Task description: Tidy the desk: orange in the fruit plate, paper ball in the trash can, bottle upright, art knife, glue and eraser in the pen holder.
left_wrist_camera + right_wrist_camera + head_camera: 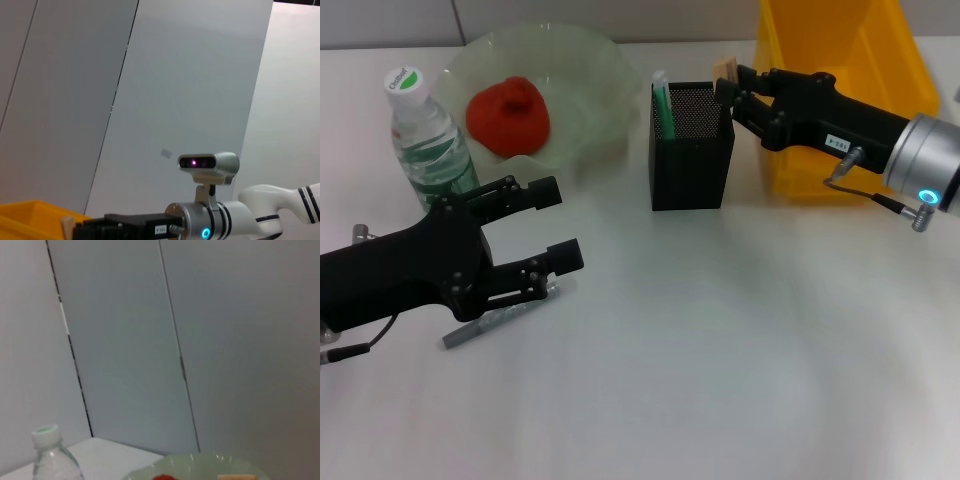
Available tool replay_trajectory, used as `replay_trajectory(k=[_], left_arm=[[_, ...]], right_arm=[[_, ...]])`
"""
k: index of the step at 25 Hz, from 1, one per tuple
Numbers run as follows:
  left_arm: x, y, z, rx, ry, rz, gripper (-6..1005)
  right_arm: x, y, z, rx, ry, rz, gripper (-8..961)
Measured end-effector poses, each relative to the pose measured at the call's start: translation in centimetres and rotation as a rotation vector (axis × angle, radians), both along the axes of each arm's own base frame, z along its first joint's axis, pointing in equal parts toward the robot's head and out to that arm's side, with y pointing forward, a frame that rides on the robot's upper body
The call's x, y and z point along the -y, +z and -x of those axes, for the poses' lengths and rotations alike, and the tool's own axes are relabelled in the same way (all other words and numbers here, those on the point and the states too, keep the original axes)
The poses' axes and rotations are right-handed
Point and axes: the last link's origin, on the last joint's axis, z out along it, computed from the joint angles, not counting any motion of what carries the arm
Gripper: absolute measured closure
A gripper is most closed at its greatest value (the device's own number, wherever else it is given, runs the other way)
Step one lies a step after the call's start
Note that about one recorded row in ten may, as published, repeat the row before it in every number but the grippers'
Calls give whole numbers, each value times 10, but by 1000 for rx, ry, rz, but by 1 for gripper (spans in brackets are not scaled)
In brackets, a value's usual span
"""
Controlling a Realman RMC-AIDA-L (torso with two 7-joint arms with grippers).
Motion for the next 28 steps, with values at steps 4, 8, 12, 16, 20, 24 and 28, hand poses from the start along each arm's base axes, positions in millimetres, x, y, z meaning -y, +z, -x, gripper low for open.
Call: replay_trajectory(k=[4, 8, 12, 16, 20, 24, 28], left_arm=[[0, 1, 0, 2, 1, 0, 224], [0, 1, 0, 1, -2, 2, 224], [0, 1, 0, 1, -2, 2, 225], [0, 1, 0, 2, 0, 1, 225], [0, 1, 0, 2, 0, 0, 225], [0, 1, 0, 3, 1, 0, 225], [0, 2, 1, 2, 2, 1, 225]], right_arm=[[-2, -4, 0, 9, -6, 12, 614], [-4, -5, 1, 15, -6, 13, 604], [-4, -5, 2, 16, -3, 14, 595], [-4, -5, 2, 17, -3, 15, 586], [-4, -6, 3, 13, 0, 17, 583], [2, -4, 5, -22, 21, 28, 586], [28, -3, 15, -115, 153, 109, 586]])
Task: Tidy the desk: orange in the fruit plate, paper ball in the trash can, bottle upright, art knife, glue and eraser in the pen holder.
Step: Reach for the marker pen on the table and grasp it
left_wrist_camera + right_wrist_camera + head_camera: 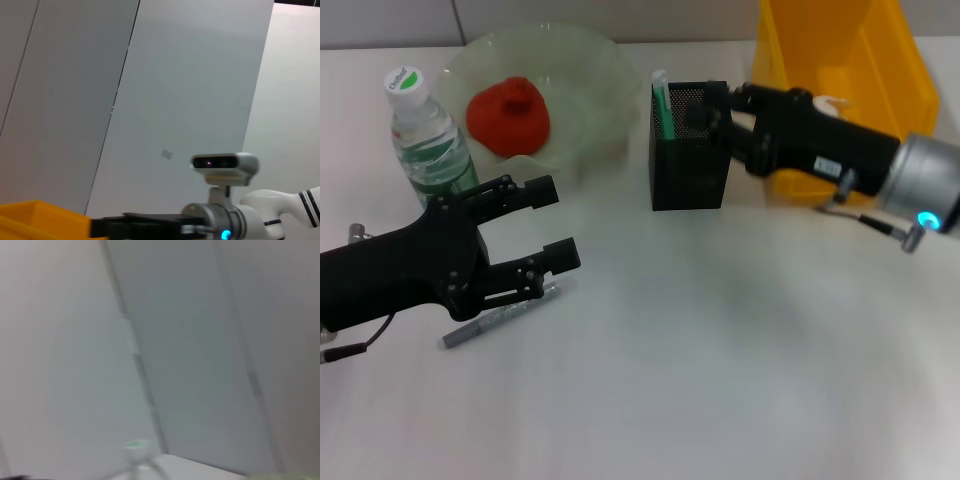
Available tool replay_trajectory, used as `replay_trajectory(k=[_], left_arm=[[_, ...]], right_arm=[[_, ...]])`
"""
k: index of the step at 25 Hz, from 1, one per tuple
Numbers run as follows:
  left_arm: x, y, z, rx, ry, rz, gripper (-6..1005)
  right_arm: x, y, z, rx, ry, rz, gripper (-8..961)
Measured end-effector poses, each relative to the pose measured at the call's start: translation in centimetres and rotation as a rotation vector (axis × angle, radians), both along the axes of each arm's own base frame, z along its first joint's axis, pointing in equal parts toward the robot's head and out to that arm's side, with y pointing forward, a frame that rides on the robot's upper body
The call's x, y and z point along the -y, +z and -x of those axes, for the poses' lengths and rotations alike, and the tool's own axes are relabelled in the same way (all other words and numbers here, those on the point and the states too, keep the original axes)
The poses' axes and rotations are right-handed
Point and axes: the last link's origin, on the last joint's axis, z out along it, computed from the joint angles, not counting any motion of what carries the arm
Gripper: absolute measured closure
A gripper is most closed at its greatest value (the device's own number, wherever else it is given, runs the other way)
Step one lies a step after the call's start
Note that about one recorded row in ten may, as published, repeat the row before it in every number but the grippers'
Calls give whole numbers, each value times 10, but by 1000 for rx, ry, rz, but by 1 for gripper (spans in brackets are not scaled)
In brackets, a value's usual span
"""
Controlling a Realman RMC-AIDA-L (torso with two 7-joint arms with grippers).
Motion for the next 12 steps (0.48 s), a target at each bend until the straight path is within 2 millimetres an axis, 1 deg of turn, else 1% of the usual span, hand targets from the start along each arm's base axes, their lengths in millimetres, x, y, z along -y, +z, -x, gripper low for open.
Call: replay_trajectory(k=[1, 2, 3, 4, 5, 6, 7, 8, 10, 11, 12], left_arm=[[0, 0, 0, 0, 0, 0, 226], [0, 0, 0, -1, 0, 1, 226], [0, 1, 0, -2, 0, 2, 226], [0, 1, 1, -6, -2, 4, 226], [0, 2, 0, -14, -7, 8, 226], [0, 2, 0, -14, -7, 8, 226], [0, 3, 0, -16, -8, 11, 226], [-1, 4, -1, -20, -8, 15, 226], [-4, 9, -4, -42, -10, 33, 226], [-4, 9, -4, -42, -10, 33, 226], [-8, 13, -8, -86, -12, 66, 226]], right_arm=[[0, 0, 0, 0, 0, 0, 586], [13, -1, 1, -21, 58, 22, 586], [13, -1, 1, -21, 58, 22, 586], [19, -1, 0, -29, 80, 28, 586], [31, -3, -4, -46, 107, 41, 586], [31, -3, -4, -46, 107, 41, 586], [41, -6, -9, -63, 117, 60, 586], [41, -6, -9, -63, 117, 60, 587], [51, -11, -19, -76, 84, 82, 587], [51, -11, -19, -76, 84, 82, 587], [55, -14, -26, -77, 50, 91, 587]])
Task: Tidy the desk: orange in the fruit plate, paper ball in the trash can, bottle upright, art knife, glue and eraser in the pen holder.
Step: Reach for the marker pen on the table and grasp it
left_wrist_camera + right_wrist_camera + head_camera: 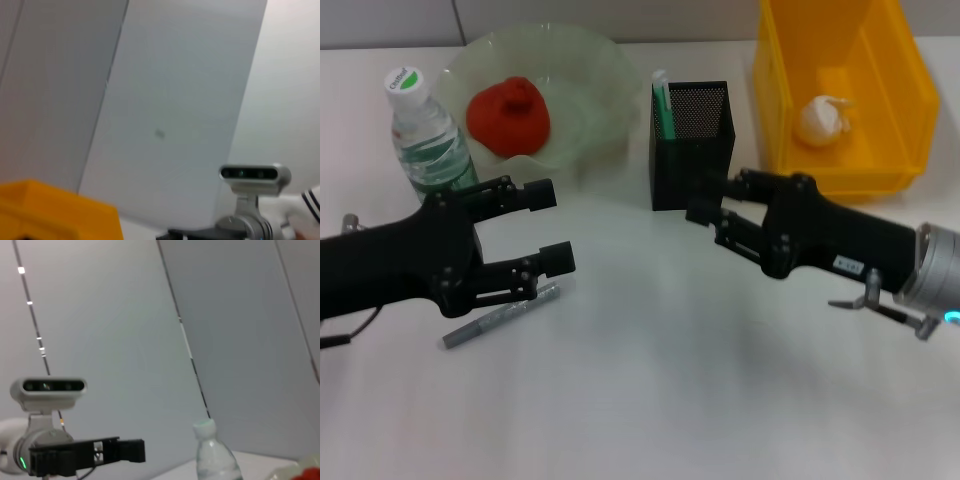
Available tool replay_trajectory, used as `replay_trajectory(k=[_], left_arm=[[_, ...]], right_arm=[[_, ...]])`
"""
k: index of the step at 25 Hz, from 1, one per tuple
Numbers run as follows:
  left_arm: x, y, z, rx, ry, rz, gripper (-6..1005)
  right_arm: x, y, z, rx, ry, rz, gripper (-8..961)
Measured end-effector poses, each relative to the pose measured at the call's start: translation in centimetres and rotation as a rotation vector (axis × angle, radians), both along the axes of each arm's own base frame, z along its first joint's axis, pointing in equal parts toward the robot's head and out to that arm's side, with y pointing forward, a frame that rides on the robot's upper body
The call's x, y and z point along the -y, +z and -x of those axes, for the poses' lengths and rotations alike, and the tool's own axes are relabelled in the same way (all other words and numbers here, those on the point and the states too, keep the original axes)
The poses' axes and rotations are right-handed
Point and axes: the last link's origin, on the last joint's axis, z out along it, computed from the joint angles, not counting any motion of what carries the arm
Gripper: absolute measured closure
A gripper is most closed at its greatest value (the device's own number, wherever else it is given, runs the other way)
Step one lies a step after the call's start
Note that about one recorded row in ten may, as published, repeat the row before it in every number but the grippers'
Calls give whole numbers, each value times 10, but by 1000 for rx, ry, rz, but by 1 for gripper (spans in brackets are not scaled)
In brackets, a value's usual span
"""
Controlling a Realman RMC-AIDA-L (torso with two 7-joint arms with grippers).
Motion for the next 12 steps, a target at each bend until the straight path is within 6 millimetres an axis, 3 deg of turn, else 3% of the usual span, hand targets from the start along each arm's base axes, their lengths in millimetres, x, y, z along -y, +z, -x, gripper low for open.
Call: replay_trajectory(k=[6, 8, 12], left_arm=[[-18, 10, -22, -172, 7, 118, 227], [-28, 8, -39, -285, 24, 199, 227], [-43, 1, -55, -443, 82, 257, 227]], right_arm=[[6, -2, -10, -7, -53, 3, 587], [7, -1, -14, -9, -68, -14, 587], [8, -1, -16, -11, -77, -19, 586]])
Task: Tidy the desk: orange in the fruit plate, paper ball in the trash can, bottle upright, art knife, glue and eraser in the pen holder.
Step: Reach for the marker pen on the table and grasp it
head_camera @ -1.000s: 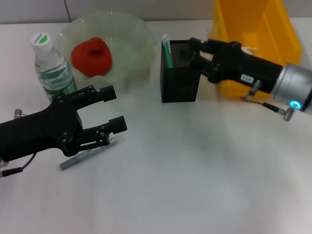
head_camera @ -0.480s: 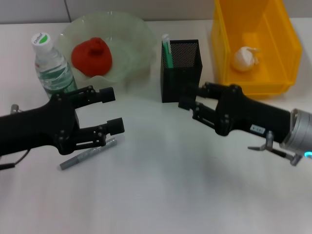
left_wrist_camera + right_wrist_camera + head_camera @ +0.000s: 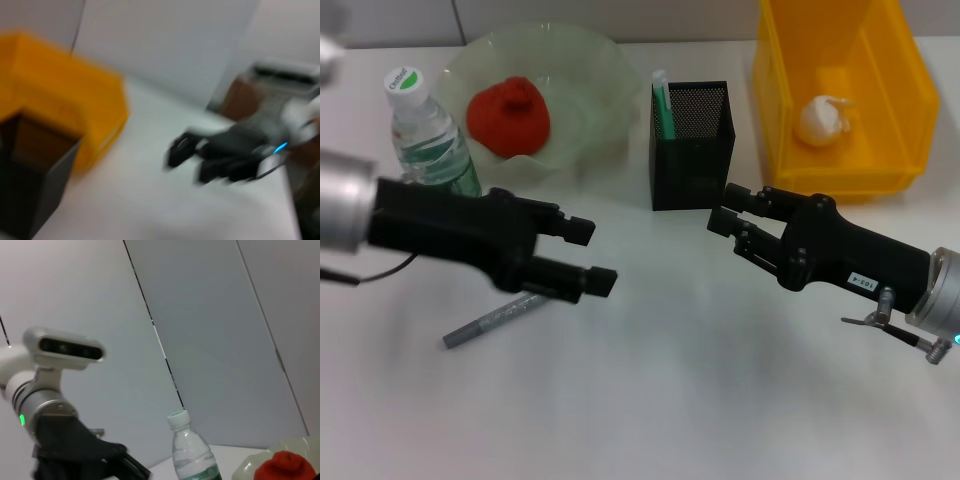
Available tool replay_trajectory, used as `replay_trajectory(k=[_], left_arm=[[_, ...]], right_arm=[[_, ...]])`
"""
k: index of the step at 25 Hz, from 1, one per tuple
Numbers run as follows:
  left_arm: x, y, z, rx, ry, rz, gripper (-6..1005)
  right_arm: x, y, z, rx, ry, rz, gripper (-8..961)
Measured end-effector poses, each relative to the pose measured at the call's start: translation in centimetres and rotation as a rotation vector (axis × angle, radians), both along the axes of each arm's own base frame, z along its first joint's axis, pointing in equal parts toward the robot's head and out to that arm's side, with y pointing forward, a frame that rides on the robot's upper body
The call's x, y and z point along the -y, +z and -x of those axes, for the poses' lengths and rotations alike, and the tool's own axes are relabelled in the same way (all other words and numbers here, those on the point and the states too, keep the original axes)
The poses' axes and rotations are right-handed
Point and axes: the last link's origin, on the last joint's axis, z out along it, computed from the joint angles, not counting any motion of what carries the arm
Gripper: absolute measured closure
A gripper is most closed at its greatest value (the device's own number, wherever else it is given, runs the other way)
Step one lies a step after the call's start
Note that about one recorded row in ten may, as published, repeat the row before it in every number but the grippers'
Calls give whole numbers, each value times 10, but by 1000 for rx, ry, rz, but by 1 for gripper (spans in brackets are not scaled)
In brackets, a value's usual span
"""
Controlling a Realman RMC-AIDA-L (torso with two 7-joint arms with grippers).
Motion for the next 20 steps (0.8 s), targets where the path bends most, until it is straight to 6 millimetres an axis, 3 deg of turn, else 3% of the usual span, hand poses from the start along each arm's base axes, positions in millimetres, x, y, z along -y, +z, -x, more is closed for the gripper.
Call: replay_trajectory(k=[1, 6, 10, 15, 20], left_arm=[[-11, -7, -9, -120, 49, 13, 227], [-27, -27, -35, -356, 30, 46, 228], [-31, -35, -40, -482, 6, 45, 228], [-33, -34, -39, -583, -6, 14, 228], [-32, -25, -24, -691, 47, -2, 229]], right_arm=[[0, 0, -1, -2, -5, 0, 586], [0, -1, -2, 1, -17, 2, 586], [0, -3, -4, -3, -33, 4, 586], [0, -2, -5, -10, -46, -2, 587], [-3, -1, -4, -18, -52, -11, 587]])
